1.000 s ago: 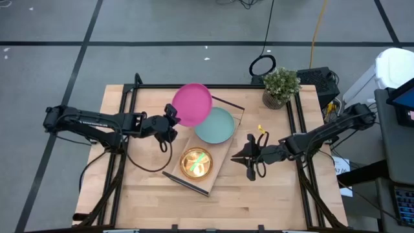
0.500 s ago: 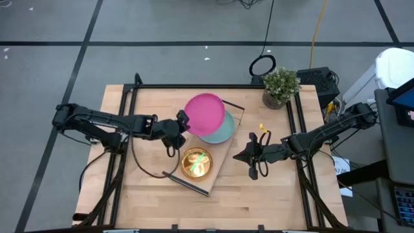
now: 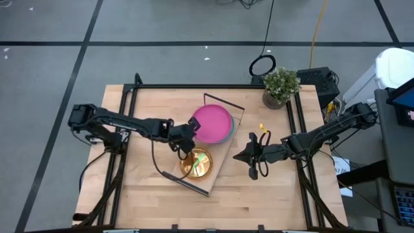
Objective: Place and stack plates onto a shelf
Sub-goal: Stack the pink plate on top of the blue plate on the shelf, then return to Home Position
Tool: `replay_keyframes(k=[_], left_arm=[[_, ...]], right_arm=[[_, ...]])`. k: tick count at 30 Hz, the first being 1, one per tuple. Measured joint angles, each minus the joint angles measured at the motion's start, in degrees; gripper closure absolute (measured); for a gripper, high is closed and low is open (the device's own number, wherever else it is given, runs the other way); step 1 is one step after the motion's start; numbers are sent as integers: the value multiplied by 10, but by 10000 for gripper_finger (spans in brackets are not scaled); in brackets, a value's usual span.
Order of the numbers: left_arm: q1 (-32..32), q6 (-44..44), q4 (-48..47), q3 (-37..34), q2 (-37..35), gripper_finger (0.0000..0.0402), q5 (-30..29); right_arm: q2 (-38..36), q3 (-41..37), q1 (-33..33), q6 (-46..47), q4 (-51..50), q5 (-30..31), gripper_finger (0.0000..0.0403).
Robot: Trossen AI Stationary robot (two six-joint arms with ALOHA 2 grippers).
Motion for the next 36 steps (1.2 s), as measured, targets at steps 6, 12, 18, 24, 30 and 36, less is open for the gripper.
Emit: replay_keyframes(k=[6, 12, 18, 24, 30, 36], left_arm=[[5, -6, 35, 0, 10, 376, 0], [7, -7, 60, 0, 10, 375, 2], [10, -18, 67, 0, 16, 353, 6], [15, -41, 69, 0, 16, 305, 6], [1, -108, 55, 0, 9, 289, 5], [-17, -152, 50, 0, 8, 288, 3]], right_arm=[[0, 0, 0, 0, 0, 0, 403], [0, 0, 0, 3, 0, 0, 403], [0, 0, 0, 4, 4, -1, 403], [-4, 0, 7, 4, 5, -1, 403], [-25, 0, 19, -12, 6, 2, 403], [-37, 0, 21, -55, 10, 2, 403]])
